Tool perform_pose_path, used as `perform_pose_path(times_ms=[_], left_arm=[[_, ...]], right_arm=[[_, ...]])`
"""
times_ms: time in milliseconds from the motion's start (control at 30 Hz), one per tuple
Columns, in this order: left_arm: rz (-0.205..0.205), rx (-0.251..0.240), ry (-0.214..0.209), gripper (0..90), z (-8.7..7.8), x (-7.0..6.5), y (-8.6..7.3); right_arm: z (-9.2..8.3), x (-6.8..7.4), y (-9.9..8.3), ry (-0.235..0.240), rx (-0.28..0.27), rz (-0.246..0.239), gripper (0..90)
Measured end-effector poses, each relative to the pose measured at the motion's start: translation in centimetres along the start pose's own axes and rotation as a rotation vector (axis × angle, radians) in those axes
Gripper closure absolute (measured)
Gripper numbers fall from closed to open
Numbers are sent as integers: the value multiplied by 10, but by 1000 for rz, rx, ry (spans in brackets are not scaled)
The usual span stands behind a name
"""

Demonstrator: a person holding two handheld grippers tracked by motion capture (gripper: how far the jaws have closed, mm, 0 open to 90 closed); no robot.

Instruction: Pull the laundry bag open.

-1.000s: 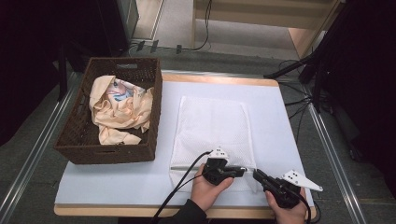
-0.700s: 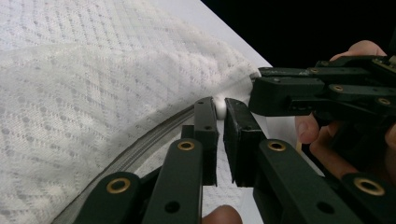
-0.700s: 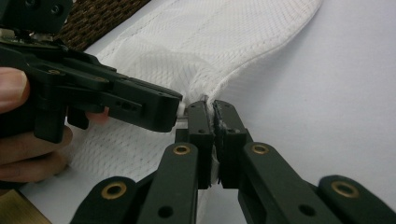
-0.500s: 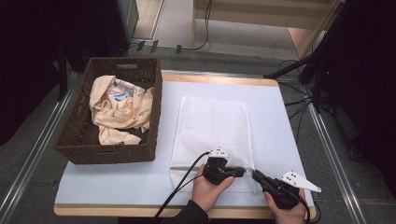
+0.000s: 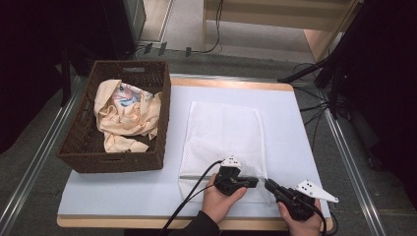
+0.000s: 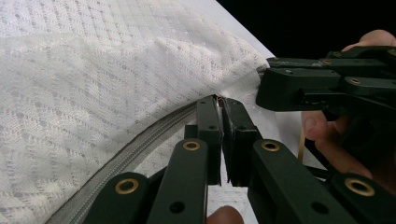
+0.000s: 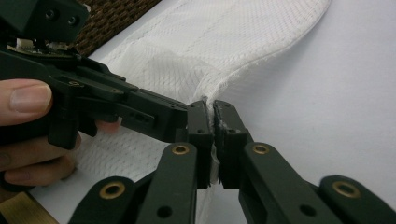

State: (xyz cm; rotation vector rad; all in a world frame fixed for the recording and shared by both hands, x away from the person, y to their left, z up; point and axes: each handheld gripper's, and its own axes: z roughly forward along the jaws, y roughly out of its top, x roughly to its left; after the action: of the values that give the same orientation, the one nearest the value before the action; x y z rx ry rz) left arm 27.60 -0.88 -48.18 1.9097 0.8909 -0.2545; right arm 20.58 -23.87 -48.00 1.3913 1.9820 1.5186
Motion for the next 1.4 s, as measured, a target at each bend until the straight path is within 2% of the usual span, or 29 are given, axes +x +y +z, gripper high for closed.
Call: perform_pose_path(times_ms=[100, 267, 433, 600, 967, 1000, 1033, 1100, 1167, 1233, 1400], left_arm=[[9, 2, -8, 874, -1, 0, 0], [4, 5, -3, 874, 0, 0, 0], [-4, 11, 13, 874, 0, 0, 0], [-12, -8, 2, 875, -3, -1, 1], [-39, -11, 6, 876, -6, 2, -1], [-35, -6, 43, 876, -6, 2, -1], [-17, -7, 101, 876, -8, 3, -2], [-87, -38, 71, 876, -14, 11, -4], [-71, -38, 108, 876, -19, 13, -3], [-65, -26, 122, 876, -22, 13, -6], [-49, -16, 150, 875, -28, 14, -9]], right_arm=[[1, -2, -1, -8, -2, 25, 817], [1, -1, 0, 7, 1, 32, 850], [2, 3, 0, 3, 13, -12, 881], [-3, 5, 2, -24, -21, -13, 890], [0, 8, 3, -43, -12, -24, 893], [1, 8, 3, -44, -11, -26, 893], [0, 8, 3, -53, -21, -30, 894], [-6, 5, 6, -67, -49, -13, 893], [-12, 0, 9, -73, -69, -1, 893], [-11, -3, 8, -71, -62, 13, 893], [-9, -2, 7, -67, -47, 4, 893]])
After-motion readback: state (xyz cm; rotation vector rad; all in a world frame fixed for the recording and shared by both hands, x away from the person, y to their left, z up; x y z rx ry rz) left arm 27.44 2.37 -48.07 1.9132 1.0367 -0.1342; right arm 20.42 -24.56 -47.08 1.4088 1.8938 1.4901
